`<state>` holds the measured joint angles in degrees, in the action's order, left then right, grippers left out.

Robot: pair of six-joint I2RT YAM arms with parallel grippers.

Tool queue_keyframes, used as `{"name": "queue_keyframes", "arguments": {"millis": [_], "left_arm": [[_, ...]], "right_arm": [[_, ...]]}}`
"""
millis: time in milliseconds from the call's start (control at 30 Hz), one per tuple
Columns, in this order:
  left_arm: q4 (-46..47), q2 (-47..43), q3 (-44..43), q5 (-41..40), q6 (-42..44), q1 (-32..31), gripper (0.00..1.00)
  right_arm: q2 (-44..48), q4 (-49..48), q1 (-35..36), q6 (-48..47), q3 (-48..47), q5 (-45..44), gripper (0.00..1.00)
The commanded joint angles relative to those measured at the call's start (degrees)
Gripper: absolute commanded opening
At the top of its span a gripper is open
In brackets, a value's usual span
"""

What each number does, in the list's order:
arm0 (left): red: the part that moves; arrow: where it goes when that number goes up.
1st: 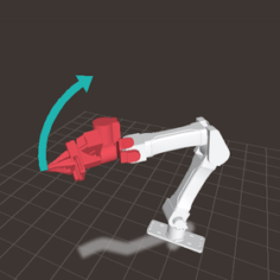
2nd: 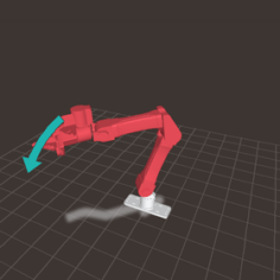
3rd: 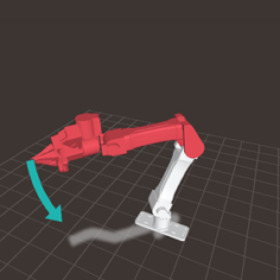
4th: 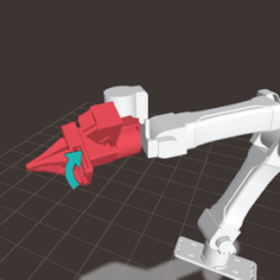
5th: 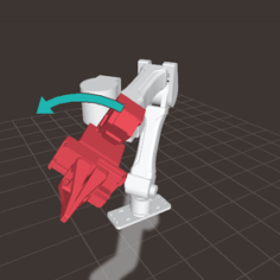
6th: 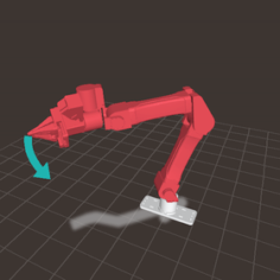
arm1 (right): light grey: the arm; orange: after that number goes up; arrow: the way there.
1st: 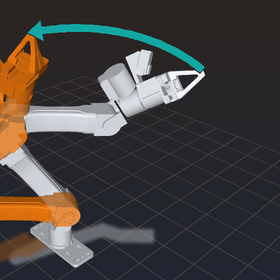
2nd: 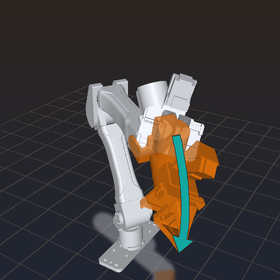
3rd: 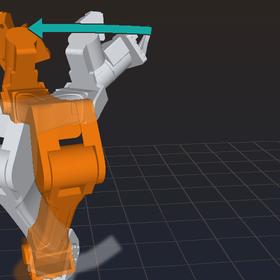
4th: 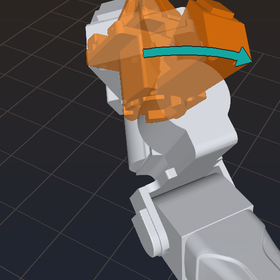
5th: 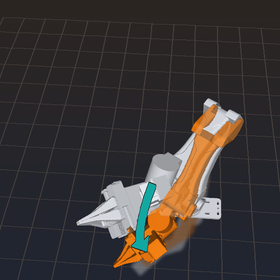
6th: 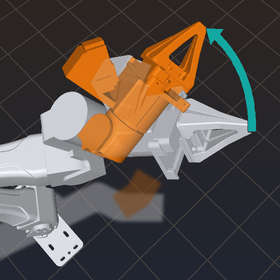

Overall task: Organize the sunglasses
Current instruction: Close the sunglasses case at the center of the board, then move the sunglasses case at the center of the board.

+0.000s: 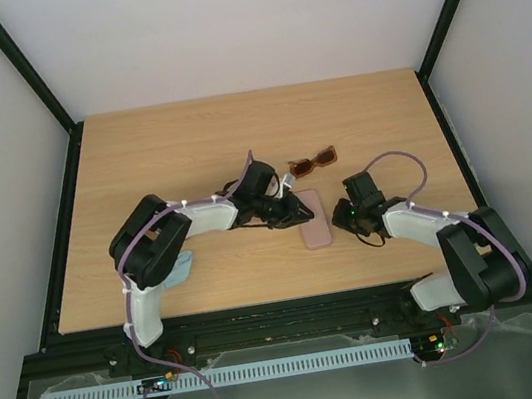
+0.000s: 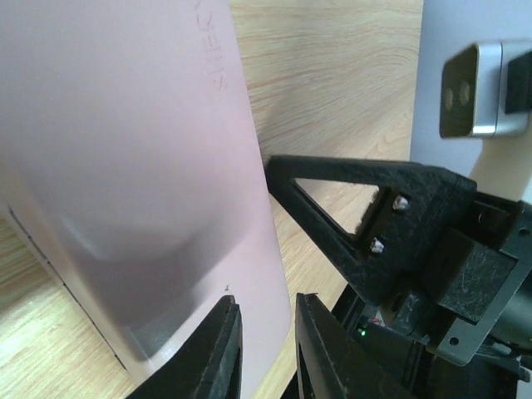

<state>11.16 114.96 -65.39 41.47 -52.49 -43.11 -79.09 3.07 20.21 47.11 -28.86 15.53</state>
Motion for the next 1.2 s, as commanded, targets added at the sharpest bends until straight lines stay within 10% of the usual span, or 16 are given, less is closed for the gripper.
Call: {"name": "queue_keyframes", "arguments": {"millis": [0,167,567,867,1167], "left_arm": [[-3.16,-2.54,-1.08,-3.54,1.05,-0.16,0.22],[-9.44,-9.75,1.54,-15.74,4.55,0.95,0.23],[-14.23,-33.43,21.18,-39.57,2.48,9.98,0.34],[-14.15,-42.58,28.94,-39.36,2.27,15.90,0.39],[-13.38,-42.71,29.96,-36.98,3.08,17.52,0.39]], "right_arm": [[4.69,13.13,0.10,-2.03,-1.72,-9.60,0.12],[8.84,18.34,2.04,-5.38,-6.73,-11.68,0.25],[-0.45,24.00,18.67,-9.48,-17.15,-20.32,0.96],[-10.99,23.30,22.67,-10.42,-18.17,-18.93,1.00],[-13.89,22.56,22.86,-9.18,-18.13,-18.96,0.78]]}}
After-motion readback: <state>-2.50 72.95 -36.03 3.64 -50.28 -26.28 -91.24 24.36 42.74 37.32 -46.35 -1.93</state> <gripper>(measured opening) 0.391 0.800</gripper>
